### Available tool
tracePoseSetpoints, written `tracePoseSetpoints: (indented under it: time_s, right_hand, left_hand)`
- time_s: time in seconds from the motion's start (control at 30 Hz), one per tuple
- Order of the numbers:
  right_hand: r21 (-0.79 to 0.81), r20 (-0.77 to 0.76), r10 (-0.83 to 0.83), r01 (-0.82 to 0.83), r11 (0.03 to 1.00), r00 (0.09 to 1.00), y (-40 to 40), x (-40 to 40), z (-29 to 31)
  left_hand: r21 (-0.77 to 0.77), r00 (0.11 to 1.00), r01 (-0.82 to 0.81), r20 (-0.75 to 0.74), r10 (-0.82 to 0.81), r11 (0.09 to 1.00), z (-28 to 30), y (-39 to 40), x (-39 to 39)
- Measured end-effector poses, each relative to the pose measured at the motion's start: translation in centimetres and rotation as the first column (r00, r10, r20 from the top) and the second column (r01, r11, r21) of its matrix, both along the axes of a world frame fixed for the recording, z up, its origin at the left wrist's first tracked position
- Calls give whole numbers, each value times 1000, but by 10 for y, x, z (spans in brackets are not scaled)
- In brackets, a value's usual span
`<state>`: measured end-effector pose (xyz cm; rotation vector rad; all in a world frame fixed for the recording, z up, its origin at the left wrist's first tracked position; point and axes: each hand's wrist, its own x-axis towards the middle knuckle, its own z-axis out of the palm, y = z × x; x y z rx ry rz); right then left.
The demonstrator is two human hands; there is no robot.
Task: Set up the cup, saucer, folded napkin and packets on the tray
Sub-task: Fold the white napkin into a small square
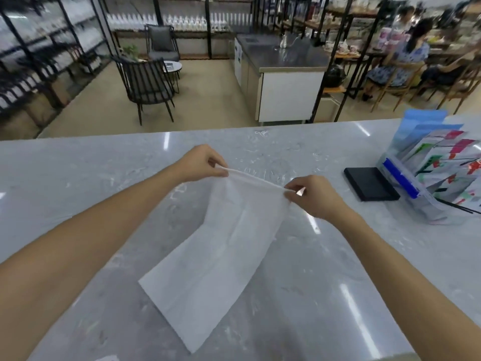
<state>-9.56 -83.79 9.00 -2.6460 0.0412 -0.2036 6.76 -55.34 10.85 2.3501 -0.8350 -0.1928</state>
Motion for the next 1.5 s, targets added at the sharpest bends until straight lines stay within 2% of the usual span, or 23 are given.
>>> tracePoseSetpoints:
  time_s: [0.1,0.27,0.4,0.6,0.8,0.9,1.17,1.5]
  right_hand:
    - [-127,-1,110,-110,986,994,18,47,30]
    - [-157,44,233,-223,962,972,49,72,56]
    - [-157,180,311,-285,946,933,72,52,53]
    - [-31,299,376,-385,922,877,104,-14,1]
    - [143,229,344,-381,913,911,127,-70,-69]
    - [170,168,350,-377,911,922,136,-95,-103]
    - [160,73,330,-338,927,941,149,-130,-152]
    - [51,94,340,-345,937,936,157,-143,-162]
  left_hand:
    - [-1,993,-100,71,100,995,11,33,16]
    - [-40,964,-209,158,212,977,18,83,17]
    - [-42,966,-171,187,176,984,16,115,-9]
    - [-62,979,-102,174,111,993,-23,162,-81]
    - [-41,987,-143,74,145,989,-86,193,-138]
    - [-17,989,-145,36,145,989,-115,199,-157]
    - [43,994,-89,67,86,995,-167,209,-193]
    - [60,986,-54,160,44,997,-178,208,-191]
